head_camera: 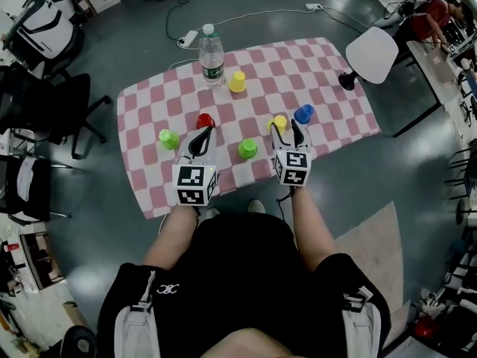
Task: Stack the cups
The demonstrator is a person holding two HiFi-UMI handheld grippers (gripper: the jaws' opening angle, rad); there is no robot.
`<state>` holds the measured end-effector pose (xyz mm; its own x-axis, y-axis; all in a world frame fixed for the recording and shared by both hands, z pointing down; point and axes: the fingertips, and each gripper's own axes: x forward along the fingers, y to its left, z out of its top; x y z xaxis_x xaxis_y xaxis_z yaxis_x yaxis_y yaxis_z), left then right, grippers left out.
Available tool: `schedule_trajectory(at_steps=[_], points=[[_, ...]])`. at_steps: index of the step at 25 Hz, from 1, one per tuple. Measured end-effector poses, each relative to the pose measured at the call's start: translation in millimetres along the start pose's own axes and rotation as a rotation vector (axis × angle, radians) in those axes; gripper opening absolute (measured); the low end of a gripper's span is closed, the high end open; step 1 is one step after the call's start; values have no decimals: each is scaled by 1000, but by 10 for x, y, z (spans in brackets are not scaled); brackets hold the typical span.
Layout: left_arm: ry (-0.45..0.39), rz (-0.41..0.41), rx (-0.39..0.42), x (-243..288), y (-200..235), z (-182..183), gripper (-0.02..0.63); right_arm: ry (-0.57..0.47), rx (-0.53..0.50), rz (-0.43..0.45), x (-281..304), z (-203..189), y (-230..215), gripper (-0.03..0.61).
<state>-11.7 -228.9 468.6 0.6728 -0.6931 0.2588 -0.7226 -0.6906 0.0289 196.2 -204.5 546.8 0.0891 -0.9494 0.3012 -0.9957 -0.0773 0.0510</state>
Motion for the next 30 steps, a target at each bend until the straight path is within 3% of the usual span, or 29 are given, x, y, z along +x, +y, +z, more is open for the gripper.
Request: schedule_trajectory(at_steps=[15, 30], points=[[64, 142, -5, 40, 65, -208, 15, 166, -18, 33, 470, -715, -280, 241], [74, 285, -41, 46, -53, -280, 15, 273, -72, 171, 789, -1137, -361, 241]])
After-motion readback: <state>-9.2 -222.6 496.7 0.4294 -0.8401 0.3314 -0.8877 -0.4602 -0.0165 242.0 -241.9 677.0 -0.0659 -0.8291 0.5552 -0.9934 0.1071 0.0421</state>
